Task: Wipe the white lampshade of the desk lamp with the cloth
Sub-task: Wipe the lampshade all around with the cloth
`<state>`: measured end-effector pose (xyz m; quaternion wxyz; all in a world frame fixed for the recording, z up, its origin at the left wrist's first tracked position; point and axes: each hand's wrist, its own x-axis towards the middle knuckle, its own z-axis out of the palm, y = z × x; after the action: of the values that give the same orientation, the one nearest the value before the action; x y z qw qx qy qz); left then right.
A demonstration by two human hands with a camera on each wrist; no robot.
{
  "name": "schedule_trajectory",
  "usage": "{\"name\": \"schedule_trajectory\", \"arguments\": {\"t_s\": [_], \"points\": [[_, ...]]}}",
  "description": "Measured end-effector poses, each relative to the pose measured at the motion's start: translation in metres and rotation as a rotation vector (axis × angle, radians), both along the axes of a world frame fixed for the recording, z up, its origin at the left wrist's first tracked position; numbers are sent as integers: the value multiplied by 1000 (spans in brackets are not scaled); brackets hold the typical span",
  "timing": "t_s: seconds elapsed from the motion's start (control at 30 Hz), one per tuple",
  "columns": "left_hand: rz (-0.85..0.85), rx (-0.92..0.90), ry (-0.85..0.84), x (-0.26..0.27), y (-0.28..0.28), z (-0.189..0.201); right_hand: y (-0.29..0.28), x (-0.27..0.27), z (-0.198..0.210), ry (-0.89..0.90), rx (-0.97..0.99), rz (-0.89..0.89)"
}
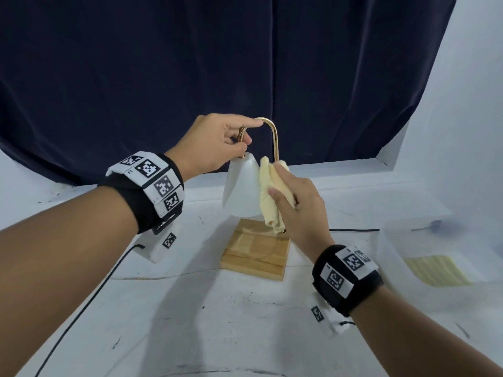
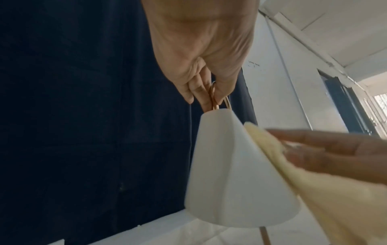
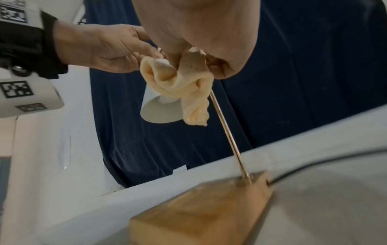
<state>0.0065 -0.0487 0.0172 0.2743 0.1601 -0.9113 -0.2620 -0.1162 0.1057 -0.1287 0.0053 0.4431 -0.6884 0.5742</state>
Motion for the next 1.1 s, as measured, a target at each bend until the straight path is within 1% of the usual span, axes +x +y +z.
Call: {"name": "schedule_trajectory", "arguments": {"t_s": [0.13, 0.27, 0.33, 0.43, 0.53, 0.6, 0.77, 0.9, 0.97, 1.1], "points": [[-38, 1, -11, -2, 2, -1, -12, 2, 8, 207, -65, -45], [-24, 25, 4, -1, -2, 0, -21, 5, -8, 290, -89, -9], [-24, 18, -8, 1, -4, 1, -23, 5, -14, 242, -90, 15], [-23, 2, -27, 3, -6, 4, -22, 3, -19, 98, -120, 9], [-15, 2, -42, 5, -9, 6, -21, 5, -21, -26, -97, 6], [-9, 0, -51, 5, -11, 7, -23, 9, -20, -69, -87, -7], [-38, -1, -55, 1, -6, 5, -34, 15, 5, -54, -152, -55], [-55, 18, -47, 1, -6, 3, -43, 15, 24, -47, -150, -35], [-52, 17, -43, 2, -6, 2, -39, 17, 18, -59, -127, -54], [-30, 33, -34, 7, -7, -1, -17, 23, -21, -53, -34, -111]]}}
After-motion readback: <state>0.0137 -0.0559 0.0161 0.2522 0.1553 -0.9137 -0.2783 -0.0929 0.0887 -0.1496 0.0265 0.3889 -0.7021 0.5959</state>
